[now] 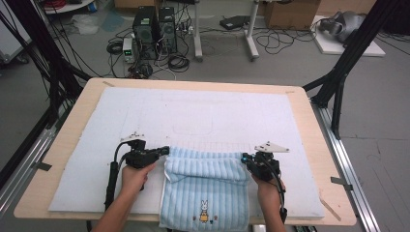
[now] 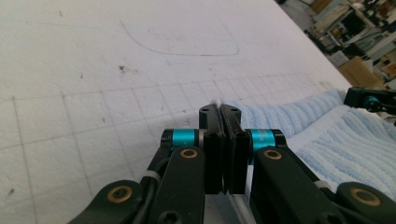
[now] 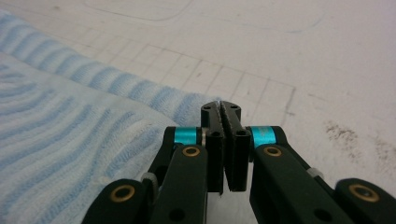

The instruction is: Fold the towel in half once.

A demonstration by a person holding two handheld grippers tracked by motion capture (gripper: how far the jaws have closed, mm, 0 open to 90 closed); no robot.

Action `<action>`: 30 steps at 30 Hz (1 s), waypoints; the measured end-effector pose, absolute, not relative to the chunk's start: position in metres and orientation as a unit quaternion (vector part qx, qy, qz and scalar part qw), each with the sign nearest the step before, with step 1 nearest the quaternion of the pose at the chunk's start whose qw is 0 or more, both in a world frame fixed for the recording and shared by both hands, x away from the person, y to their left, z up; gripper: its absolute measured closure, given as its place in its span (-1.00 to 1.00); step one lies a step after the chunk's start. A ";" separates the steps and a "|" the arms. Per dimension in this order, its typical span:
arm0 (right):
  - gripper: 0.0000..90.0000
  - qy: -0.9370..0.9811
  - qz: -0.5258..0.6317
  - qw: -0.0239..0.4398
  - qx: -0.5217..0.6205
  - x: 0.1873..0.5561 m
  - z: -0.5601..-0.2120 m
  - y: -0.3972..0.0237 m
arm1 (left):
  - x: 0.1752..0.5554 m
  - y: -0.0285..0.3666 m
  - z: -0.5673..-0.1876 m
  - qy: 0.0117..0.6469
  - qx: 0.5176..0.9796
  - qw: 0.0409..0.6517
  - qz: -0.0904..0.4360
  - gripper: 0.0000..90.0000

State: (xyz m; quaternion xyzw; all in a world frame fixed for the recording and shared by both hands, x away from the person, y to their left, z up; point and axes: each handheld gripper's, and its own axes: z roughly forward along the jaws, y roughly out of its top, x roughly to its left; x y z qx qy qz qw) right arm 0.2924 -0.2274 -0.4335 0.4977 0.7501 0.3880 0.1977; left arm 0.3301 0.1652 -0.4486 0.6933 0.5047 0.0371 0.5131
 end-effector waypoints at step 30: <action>0.86 0.765 0.387 0.140 0.496 0.324 -0.442 -0.225 | 0.352 0.154 -0.451 0.485 0.743 0.453 0.081 0.93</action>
